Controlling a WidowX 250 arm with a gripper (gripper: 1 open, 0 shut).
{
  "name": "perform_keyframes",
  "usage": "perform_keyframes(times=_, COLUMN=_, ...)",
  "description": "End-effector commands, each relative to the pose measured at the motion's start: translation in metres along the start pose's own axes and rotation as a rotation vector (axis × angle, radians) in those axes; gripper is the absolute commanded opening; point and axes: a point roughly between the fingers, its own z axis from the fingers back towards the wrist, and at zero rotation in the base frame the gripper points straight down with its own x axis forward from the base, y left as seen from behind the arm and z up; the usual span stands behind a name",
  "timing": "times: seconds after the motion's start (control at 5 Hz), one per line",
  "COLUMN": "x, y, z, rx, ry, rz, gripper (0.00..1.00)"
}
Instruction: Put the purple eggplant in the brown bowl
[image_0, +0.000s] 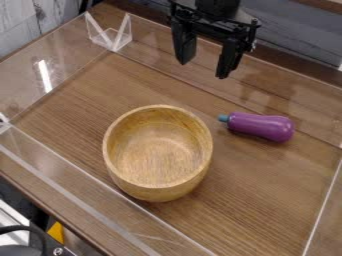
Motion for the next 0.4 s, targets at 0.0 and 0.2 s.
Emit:
perform_keyframes(times=0.0, x=-0.0002, y=-0.0011, z=-0.0054, rx=0.003, ry=0.014, rz=-0.013, gripper=1.0)
perform_keyframes(times=0.2, x=0.0023, y=-0.0056, z=-0.0112, rx=0.013, ry=0.021, rz=-0.078, gripper=1.0)
